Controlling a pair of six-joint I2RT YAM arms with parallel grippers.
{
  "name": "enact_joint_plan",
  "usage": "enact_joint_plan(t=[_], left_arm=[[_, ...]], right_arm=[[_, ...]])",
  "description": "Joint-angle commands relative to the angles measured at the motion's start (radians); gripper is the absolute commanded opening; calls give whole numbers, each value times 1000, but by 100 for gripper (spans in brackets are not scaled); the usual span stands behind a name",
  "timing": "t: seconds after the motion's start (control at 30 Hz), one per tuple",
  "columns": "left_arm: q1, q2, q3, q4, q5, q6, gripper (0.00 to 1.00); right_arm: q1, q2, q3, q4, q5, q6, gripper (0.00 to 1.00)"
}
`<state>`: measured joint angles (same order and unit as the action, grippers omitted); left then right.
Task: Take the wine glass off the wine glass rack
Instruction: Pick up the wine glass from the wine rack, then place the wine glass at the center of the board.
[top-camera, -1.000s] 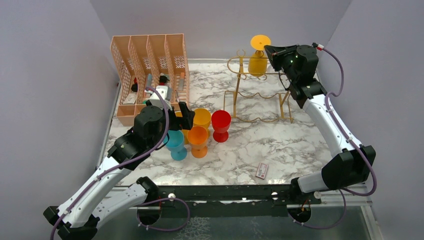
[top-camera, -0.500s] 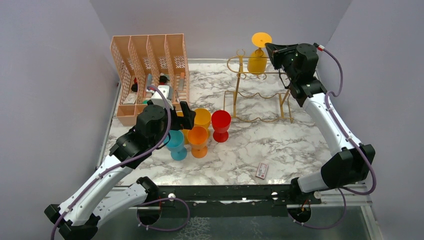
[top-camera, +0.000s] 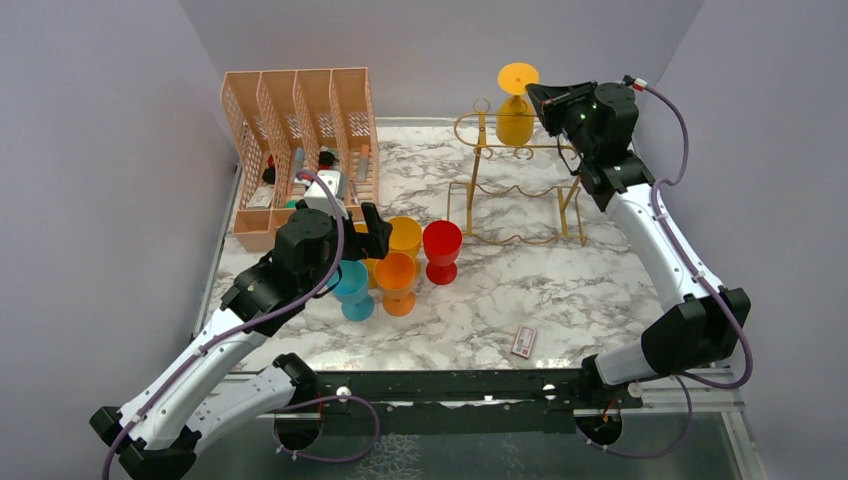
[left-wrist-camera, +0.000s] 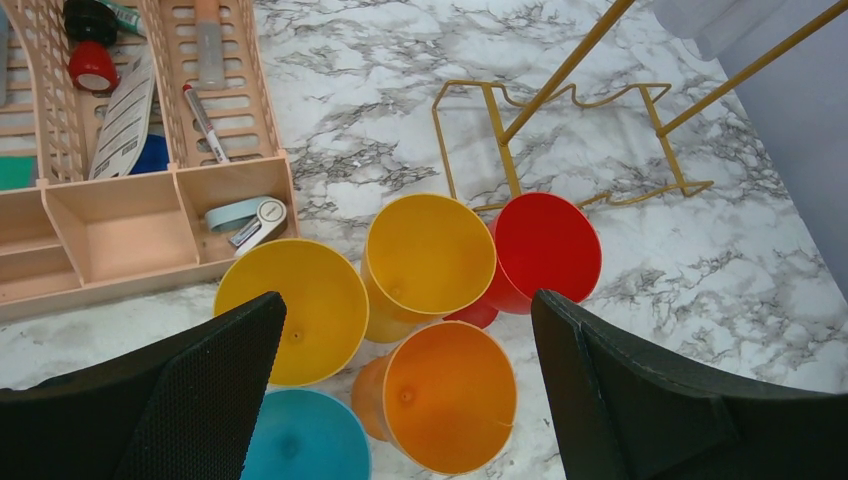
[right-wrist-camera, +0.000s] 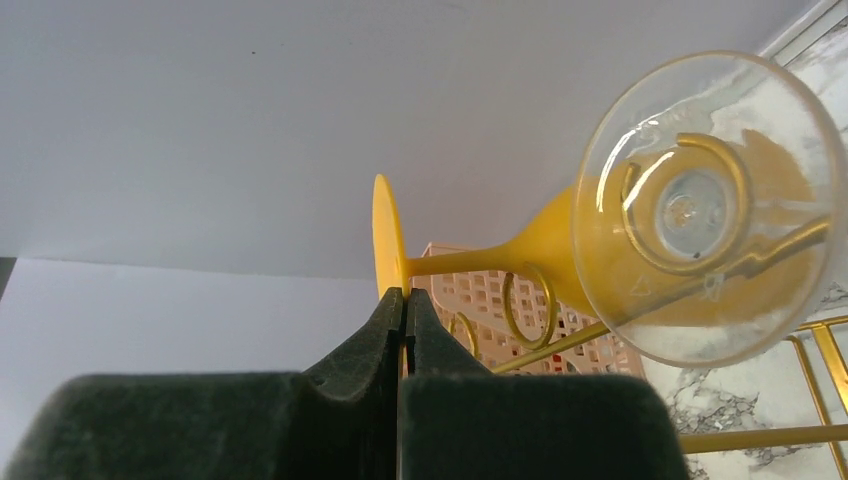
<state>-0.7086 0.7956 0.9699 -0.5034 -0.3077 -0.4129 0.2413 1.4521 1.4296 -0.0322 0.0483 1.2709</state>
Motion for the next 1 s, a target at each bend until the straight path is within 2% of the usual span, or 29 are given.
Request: enact_joint_plan(t=[0.0, 0.27, 0.5, 0.73, 0.97], left_arm=[[3, 5, 12, 11, 7, -11, 99], [3, -1, 10, 11, 9, -12, 99], [3, -2, 20, 11, 11, -12, 99], [3, -5, 20, 11, 15, -11, 99], [3, -15, 16, 11, 12, -13, 99]], right_arm=[[6, 0, 41, 38, -73, -54, 1], [6, -9, 42, 123, -195, -155, 1], [6, 13, 22, 304, -385, -253, 1], [5, 115, 133, 361, -663, -364, 1], [5, 175, 230, 296, -723, -485, 1]])
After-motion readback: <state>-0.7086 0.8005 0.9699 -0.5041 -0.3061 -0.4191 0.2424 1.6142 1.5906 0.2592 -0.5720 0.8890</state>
